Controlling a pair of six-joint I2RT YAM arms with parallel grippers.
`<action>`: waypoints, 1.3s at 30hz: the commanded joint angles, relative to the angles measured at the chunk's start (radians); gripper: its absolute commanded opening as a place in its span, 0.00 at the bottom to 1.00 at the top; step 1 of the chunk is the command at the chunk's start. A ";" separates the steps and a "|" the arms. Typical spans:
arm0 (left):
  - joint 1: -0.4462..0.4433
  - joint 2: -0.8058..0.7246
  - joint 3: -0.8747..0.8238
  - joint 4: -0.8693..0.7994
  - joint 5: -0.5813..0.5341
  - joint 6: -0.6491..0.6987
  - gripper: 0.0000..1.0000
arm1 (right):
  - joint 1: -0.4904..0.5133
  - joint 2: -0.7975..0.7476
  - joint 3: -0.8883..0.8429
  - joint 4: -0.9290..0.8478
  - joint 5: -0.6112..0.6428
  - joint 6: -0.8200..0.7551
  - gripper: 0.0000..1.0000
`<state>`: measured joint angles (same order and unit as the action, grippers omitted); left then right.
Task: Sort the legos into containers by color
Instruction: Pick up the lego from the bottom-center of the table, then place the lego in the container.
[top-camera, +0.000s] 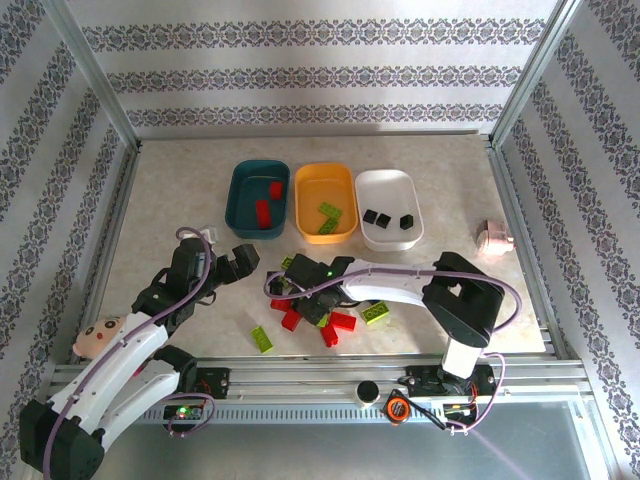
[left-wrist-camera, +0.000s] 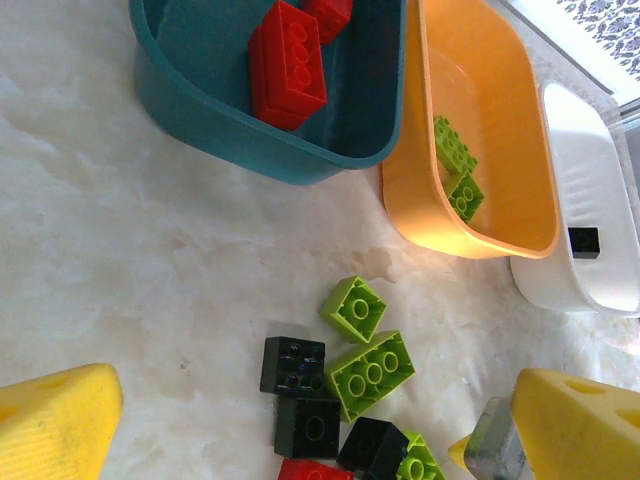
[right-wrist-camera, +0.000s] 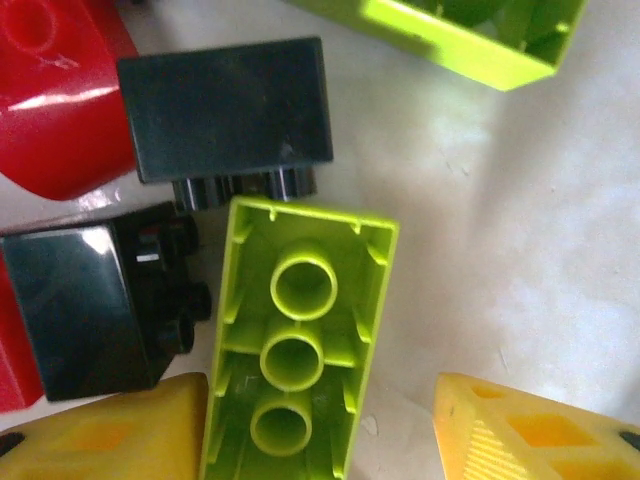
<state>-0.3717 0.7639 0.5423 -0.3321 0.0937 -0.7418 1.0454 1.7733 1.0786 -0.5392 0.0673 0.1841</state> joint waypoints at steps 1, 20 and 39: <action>0.016 -0.014 -0.002 -0.030 -0.014 0.012 1.00 | 0.007 0.045 0.042 0.010 0.019 -0.014 0.59; 0.021 -0.062 -0.035 -0.002 0.011 0.002 1.00 | -0.068 -0.238 -0.139 0.221 -0.035 0.001 0.22; 0.022 -0.018 -0.120 0.084 0.034 0.011 1.00 | -0.456 -0.140 0.141 0.336 -0.068 0.161 0.22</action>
<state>-0.3645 0.7151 0.4416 -0.3168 0.1070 -0.7197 0.6125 1.5524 1.1477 -0.2222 0.0143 0.3126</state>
